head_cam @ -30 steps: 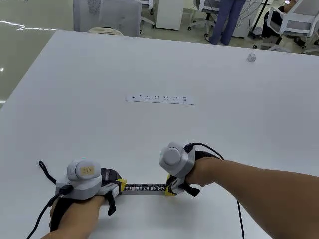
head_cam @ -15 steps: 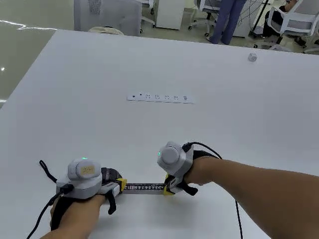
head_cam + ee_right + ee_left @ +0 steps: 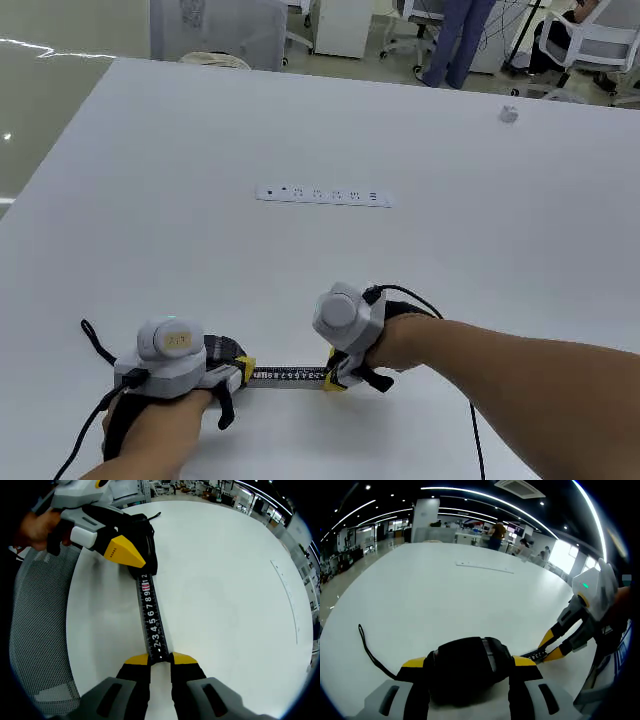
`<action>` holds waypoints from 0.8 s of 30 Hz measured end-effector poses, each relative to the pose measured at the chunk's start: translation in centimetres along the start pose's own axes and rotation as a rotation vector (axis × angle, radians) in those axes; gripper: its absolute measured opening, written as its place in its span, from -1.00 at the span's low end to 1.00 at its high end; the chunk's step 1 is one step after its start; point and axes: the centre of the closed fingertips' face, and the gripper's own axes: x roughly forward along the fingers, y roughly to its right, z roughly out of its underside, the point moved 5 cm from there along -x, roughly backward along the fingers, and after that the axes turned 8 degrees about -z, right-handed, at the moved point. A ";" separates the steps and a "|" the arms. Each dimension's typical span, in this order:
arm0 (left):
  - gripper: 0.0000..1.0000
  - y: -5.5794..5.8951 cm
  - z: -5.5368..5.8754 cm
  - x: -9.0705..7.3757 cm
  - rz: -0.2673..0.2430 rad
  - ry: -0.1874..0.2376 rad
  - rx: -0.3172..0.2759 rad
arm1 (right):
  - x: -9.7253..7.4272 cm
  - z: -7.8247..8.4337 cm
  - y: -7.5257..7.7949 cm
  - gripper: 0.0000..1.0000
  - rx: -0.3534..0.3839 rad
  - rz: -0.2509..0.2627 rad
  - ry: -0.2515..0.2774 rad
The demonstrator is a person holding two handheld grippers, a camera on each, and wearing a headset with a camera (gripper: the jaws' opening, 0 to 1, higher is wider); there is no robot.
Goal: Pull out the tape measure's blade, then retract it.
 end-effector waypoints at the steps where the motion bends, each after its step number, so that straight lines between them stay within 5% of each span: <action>1: 0.21 0.0 0.0 0.0 0.000 0.000 0.000 | 0.1 0.0 0.0 -0.71 -0.001 0.000 0.001; 24: 0.20 0.0 0.1 0.0 0.000 0.005 0.005 | 0.4 -0.9 -0.1 -0.71 -0.018 -0.006 0.006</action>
